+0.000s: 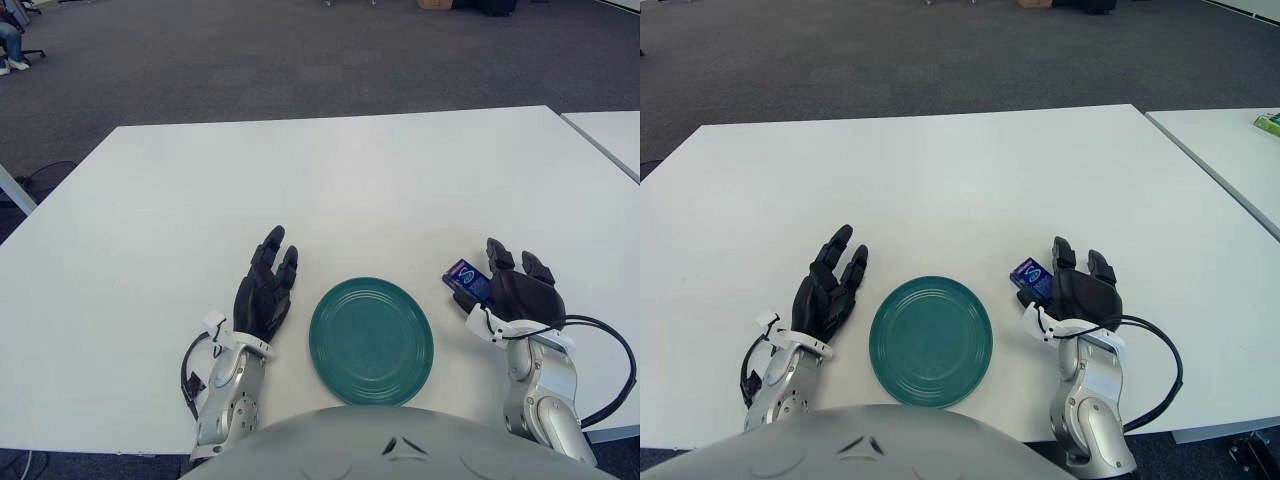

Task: Put the gum into the plate.

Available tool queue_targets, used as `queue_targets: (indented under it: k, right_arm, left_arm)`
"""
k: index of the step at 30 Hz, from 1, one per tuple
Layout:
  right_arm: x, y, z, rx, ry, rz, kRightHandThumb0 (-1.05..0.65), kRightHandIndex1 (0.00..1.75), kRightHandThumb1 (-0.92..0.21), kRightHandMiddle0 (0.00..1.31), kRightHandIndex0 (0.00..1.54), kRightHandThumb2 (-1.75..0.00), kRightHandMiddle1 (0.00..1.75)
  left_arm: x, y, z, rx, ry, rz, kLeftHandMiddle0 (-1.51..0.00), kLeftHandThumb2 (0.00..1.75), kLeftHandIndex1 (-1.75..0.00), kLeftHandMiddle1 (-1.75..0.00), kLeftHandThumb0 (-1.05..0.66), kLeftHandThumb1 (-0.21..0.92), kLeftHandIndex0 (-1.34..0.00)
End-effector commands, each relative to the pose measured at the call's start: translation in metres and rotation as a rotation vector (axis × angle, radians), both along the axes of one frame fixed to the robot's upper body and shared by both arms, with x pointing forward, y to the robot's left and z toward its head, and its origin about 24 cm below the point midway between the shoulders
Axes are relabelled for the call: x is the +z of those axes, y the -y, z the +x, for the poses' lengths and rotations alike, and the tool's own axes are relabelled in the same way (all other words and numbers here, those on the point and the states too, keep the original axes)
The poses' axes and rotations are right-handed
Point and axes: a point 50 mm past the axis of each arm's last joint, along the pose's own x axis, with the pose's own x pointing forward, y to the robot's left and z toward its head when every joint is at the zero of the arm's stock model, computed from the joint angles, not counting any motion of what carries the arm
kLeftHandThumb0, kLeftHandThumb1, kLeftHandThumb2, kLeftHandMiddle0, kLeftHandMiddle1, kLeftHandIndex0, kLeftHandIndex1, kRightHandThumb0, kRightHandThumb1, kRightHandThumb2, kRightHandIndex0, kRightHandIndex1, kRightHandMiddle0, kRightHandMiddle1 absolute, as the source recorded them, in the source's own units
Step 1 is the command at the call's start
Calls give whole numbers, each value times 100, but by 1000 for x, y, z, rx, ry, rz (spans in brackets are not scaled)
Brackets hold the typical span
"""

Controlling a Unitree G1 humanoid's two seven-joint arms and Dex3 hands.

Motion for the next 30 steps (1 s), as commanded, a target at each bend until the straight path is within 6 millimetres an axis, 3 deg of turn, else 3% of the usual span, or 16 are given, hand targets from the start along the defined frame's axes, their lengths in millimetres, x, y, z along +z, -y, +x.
queue_targets:
  k: [1, 11, 30]
  right_arm:
    - [-26, 17, -108, -1, -410, -94, -105, 1, -92, 0, 16, -72, 17]
    - [-22, 25, -119, 11, -464, -124, -105, 1, -92, 0, 18, -75, 27]
    - [-23, 38, -129, 0, -551, -149, -105, 1, -92, 0, 19, -67, 26]
  left_arm:
    - [-3, 5, -8, 1, -50, 1, -5, 101, -38, -1, -105, 92, 0]
    - [1, 10, -11, 10, -45, -14, -5, 99, -36, 0, -105, 92, 0]
    - [4, 11, -17, 7, -54, -40, -5, 97, -33, 0, -105, 92, 0]
